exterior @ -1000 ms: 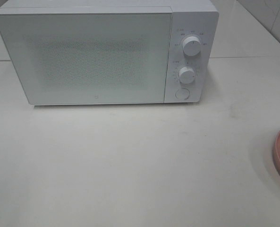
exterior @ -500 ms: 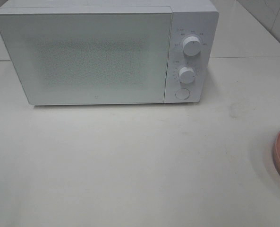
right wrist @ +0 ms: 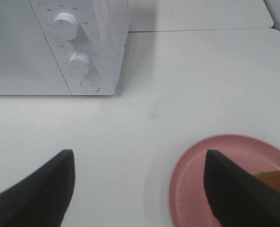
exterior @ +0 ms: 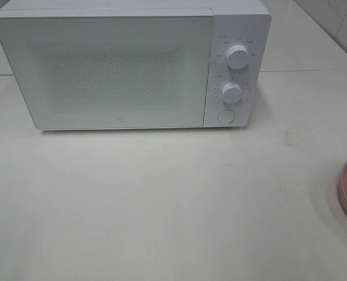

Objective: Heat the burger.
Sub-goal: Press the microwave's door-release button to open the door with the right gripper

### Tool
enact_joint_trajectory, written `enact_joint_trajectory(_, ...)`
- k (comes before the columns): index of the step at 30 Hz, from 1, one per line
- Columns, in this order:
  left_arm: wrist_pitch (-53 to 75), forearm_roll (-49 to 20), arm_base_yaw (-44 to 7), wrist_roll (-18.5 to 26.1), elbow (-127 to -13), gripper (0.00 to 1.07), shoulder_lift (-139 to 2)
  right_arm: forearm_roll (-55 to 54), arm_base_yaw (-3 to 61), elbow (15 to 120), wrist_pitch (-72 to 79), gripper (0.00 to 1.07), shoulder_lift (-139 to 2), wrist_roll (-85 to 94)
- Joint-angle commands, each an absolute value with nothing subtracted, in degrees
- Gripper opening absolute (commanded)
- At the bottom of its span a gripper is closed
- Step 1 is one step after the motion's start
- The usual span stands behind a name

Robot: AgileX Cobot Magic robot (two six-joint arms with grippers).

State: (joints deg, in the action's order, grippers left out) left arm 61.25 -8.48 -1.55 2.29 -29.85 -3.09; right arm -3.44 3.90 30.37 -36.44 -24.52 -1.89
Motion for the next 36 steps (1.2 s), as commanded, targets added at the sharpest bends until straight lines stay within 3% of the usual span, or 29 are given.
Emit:
enact_joint_trajectory(1, 61.4, -8.6, -1.8, 2.3, -29.7, 0.78, -3.2, -3.4, 3.6, 30.9, -33.9, 0.74, -26.2, -1.6)
enact_joint_trajectory(36, 61.4, -8.6, -1.8, 2.3, -29.7, 0.78, -3.2, -3.4, 3.6, 30.9, -9.6, 0.74, -48.4, -1.5)
